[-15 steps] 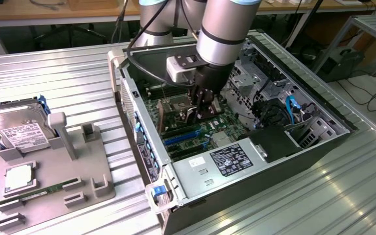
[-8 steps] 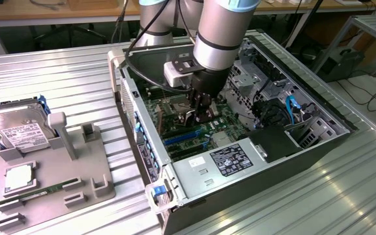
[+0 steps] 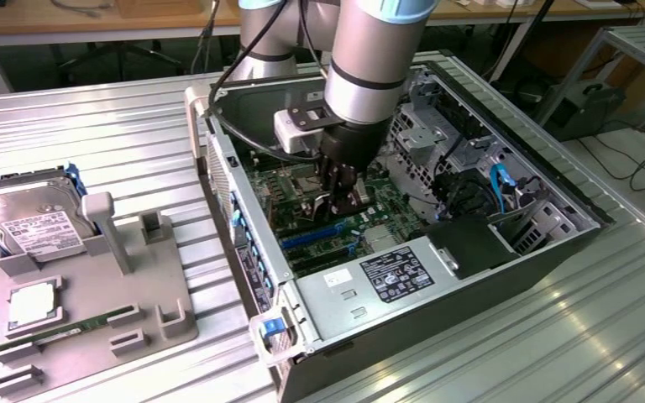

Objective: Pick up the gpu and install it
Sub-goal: 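Insert the gpu into the slot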

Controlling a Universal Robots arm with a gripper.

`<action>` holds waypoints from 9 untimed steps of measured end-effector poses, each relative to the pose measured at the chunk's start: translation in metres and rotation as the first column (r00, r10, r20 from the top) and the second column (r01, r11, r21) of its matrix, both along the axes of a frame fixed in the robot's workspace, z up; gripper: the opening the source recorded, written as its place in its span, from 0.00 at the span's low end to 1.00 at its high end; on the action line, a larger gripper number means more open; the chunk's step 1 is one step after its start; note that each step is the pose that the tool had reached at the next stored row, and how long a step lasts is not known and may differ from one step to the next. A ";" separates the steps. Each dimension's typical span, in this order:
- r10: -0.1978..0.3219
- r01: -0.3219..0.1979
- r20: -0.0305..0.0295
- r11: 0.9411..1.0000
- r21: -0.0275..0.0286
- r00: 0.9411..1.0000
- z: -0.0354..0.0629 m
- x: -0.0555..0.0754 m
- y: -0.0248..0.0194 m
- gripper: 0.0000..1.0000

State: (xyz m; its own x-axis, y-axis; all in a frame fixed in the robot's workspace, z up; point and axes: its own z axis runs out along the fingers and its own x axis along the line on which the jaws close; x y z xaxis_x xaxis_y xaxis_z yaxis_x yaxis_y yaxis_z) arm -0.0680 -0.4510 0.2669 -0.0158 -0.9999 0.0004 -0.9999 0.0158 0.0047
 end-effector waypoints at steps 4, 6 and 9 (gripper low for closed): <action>-0.001 0.001 0.000 1.000 0.001 1.000 -0.0066 0.000 -0.0031 0.27; -0.001 0.001 0.000 1.000 0.001 1.000 -0.0084 -0.001 -0.0052 0.27; -0.001 0.001 0.000 1.000 0.001 1.000 -0.0108 -0.003 -0.0059 0.27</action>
State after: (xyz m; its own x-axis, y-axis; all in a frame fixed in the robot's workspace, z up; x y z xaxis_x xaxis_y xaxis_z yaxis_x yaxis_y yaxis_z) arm -0.0710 -0.4569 0.2561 -0.0165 -0.9999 -0.0008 -0.9999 0.0165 0.0048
